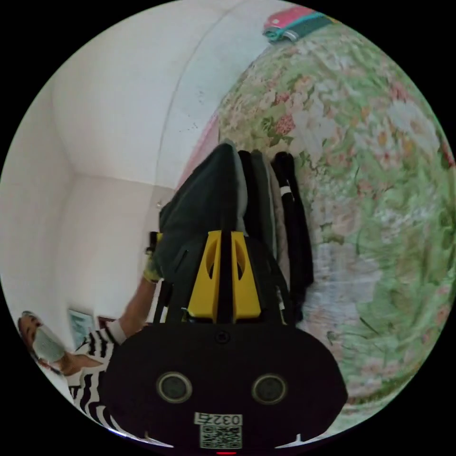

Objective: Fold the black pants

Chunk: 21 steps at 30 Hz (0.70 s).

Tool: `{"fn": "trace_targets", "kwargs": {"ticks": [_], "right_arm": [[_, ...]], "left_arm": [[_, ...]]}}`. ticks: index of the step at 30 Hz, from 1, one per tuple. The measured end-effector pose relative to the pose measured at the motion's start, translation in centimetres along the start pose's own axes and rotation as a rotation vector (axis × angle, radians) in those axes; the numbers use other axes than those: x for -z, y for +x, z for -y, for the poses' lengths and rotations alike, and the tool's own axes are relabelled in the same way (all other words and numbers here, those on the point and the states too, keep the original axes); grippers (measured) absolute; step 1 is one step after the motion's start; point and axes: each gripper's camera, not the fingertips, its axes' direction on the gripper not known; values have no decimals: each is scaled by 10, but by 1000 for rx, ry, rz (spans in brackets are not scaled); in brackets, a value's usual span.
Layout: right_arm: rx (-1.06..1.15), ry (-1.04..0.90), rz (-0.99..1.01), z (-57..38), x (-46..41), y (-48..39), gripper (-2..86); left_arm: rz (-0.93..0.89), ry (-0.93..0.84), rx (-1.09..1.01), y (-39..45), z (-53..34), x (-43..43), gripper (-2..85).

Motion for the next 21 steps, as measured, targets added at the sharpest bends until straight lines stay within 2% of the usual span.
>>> {"fn": "trace_targets", "kwargs": {"ticks": [2, 6, 8, 10, 15, 17, 18, 19, 21], "right_arm": [[-30, 59, 199, -14, 2, 21, 38], [-9, 164, 152, -43, 36, 0, 19], [94, 305, 68, -78, 66, -44, -2], [218, 383, -17, -108, 66, -89, -7], [584, 418, -300, -173, -14, -208, -10], [684, 533, -515, -199, -63, -236, -10], [682, 552, -562, -203, -75, -239, -10], [684, 523, -644, -204, -98, -239, -10], [642, 373, -718, -195, -137, -222, -10]], "left_arm": [[-60, 24, -24, -13, -8, -5, 45], [10, 76, -83, -3, -24, 5, 40], [240, 214, -192, 27, -46, 24, 16], [359, 283, -330, 56, -64, 19, 5], [410, 160, -615, 83, -78, -63, -11], [629, 165, -647, 66, -85, -103, -10], [718, 181, -647, 58, -87, -111, -10], [860, 160, -679, 37, -89, -129, -10], [925, 190, -753, 5, -95, -139, -10]]}}
